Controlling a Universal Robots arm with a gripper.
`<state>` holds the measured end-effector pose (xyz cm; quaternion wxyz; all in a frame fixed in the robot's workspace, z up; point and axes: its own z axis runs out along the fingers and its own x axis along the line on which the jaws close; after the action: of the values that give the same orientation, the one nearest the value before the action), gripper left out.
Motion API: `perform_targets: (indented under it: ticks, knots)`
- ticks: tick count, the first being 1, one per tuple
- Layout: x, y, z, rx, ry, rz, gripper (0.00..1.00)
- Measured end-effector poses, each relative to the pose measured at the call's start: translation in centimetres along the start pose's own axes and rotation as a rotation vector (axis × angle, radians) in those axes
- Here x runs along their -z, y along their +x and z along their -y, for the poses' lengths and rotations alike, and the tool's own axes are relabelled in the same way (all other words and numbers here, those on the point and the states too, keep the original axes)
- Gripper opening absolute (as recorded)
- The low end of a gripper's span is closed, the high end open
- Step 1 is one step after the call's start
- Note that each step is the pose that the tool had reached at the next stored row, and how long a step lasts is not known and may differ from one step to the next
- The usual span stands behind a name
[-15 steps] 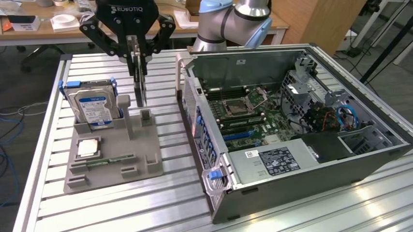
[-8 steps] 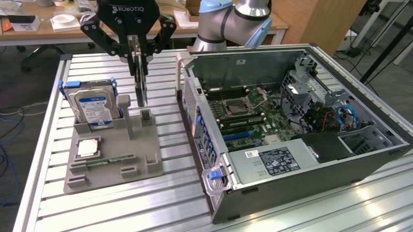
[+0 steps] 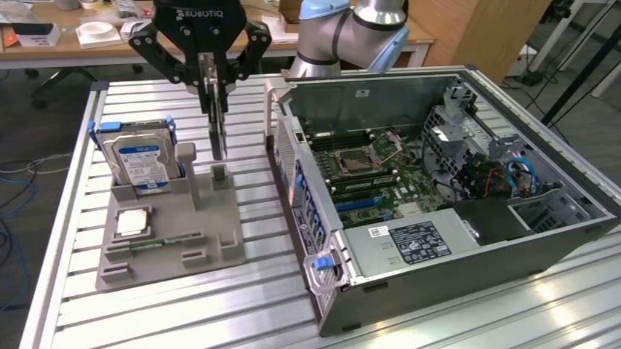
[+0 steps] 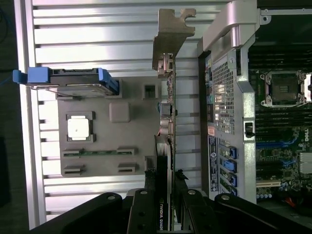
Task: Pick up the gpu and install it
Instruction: 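Pick up the gpu and move the gpu toward the slot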
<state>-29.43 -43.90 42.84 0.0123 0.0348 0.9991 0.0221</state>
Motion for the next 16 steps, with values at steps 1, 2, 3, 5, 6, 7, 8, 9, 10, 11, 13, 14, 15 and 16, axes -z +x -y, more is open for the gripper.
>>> perform_targets:
  ticks: [1, 2, 3, 5, 6, 7, 8, 9, 10, 11, 13, 14, 15, 16]
  knots:
    - [0.00, -0.1, -0.01, 0.000, -0.0001, 0.0000, 0.26]
    - [-0.01, -0.2, -0.01, 0.000, 0.0000, 0.0000, 0.26]
    - [-0.01, -0.3, -0.02, 0.000, 0.0000, 0.0000, 0.26]
    - [-0.01, -0.4, -0.03, 0.000, 0.0000, -0.0001, 0.26]
    - [-0.02, -0.5, -0.04, 0.000, 0.0000, 0.0000, 0.26]
    - [-0.02, -0.6, -0.04, 0.000, -0.0001, 0.0000, 0.26]
    - [-0.02, -0.7, -0.05, 0.000, -0.0001, 0.0000, 0.26]
    - [-0.02, -0.8, -0.05, 0.000, -0.0001, 0.0000, 0.26]
    - [-0.02, -0.9, -0.06, 0.000, 0.0000, -0.0001, 0.26]
    - [-0.03, -0.9, -0.06, 0.000, -0.0001, 0.0000, 0.26]
    - [-0.03, -1.1, -0.08, 0.000, -0.0001, 0.0000, 0.26]
    - [-0.03, -1.2, -0.08, 0.000, 0.0000, -0.0001, 0.26]
    - [-0.03, -1.2, -0.09, 0.000, -0.0001, -0.0001, 0.26]
    - [-0.04, -1.3, -0.09, 0.000, 0.0000, 0.0000, 0.26]
